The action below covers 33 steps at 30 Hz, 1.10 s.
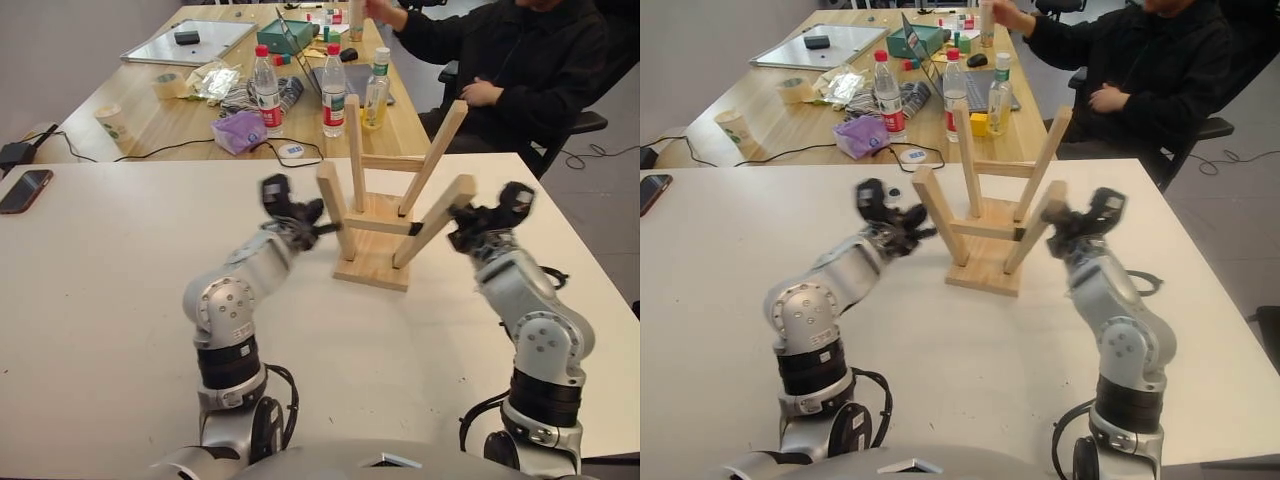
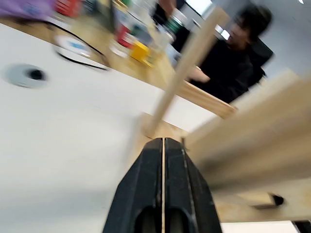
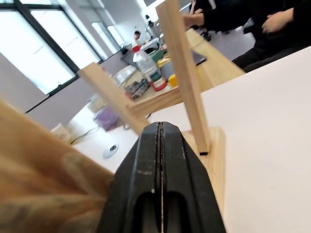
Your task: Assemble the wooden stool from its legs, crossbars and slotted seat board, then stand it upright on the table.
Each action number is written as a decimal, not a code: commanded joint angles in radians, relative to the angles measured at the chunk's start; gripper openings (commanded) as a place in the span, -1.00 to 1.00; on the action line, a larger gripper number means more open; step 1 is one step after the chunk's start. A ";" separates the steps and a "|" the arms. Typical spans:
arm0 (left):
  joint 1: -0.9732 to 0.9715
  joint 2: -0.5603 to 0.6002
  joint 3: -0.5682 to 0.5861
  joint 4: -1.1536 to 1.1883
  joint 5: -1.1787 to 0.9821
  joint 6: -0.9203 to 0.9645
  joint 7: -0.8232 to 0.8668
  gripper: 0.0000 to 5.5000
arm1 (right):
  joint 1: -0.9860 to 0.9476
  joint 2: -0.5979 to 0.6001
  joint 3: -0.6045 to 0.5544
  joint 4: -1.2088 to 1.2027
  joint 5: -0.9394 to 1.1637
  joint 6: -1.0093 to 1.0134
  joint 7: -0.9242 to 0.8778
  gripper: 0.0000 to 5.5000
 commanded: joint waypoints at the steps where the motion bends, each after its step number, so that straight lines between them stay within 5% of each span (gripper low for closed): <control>1: -0.008 -0.044 -0.066 -0.051 -0.141 0.202 -0.075 -0.99 | 0.039 -0.013 0.176 -0.057 0.068 0.171 0.083 -1.00; 7: -0.036 0.110 0.032 0.037 0.000 0.164 -0.081 -0.99 | -0.002 -0.074 0.249 -0.117 0.148 0.291 0.188 -1.00; 14: -0.158 0.205 0.029 0.262 0.078 0.041 -0.202 -0.99 | -0.230 0.008 0.373 -0.046 0.268 0.418 0.306 -1.00; 19: -0.099 0.298 0.086 0.241 0.103 0.009 -0.245 -0.99 | -0.275 -0.078 0.243 -0.026 0.332 0.441 0.334 -1.00; 23: -0.074 0.390 0.179 0.200 0.094 0.009 -0.288 -0.99 | -0.361 -0.119 0.124 -0.012 0.582 0.451 0.267 -1.00; 28: -0.091 0.567 0.197 0.259 0.116 -0.093 -0.446 -0.89 | -0.613 -0.329 -0.012 0.150 0.825 0.394 0.216 -0.89; 31: -0.021 0.672 0.101 0.259 0.114 -0.114 -0.619 -0.75 | -0.769 -0.516 -0.069 0.471 0.623 0.327 0.380 -0.72; 33: 0.011 0.695 0.057 0.252 0.099 -0.101 -0.690 -0.64 | -0.780 -0.601 -0.009 0.648 0.431 0.243 0.549 -0.60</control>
